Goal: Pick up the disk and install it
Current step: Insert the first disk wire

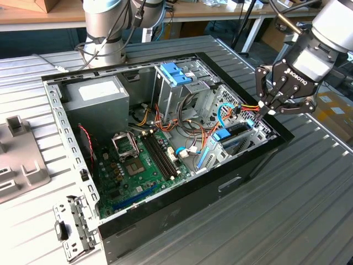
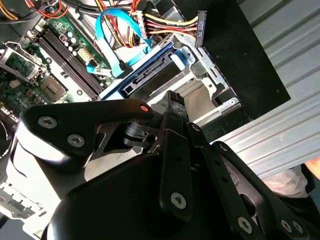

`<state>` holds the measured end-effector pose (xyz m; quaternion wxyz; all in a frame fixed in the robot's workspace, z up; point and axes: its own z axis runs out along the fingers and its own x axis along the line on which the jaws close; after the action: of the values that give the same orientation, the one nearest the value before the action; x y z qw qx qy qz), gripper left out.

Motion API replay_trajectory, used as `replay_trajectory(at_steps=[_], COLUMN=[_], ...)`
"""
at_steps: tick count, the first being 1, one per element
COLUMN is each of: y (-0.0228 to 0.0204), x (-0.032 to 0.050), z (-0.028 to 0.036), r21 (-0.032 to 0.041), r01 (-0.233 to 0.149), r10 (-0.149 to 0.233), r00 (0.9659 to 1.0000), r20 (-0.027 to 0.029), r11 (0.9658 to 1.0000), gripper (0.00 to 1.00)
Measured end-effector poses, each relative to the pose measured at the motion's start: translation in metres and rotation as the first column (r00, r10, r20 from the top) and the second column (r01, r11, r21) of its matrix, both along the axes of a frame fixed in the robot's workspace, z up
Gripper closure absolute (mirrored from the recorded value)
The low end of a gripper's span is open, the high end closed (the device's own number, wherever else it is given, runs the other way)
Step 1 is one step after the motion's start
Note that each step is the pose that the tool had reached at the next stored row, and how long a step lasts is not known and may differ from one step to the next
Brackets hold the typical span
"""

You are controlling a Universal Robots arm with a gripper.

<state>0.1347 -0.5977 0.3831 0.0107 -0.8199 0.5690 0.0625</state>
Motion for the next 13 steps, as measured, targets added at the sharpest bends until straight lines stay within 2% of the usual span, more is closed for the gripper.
replay_trajectory(at_steps=[13], y=[0.0], x=[0.0], z=[0.0], r21=[0.0001], r01=[-0.067], r10=[0.067], r00=[0.9977], r20=[0.0], r11=[0.9977], gripper=[0.89])
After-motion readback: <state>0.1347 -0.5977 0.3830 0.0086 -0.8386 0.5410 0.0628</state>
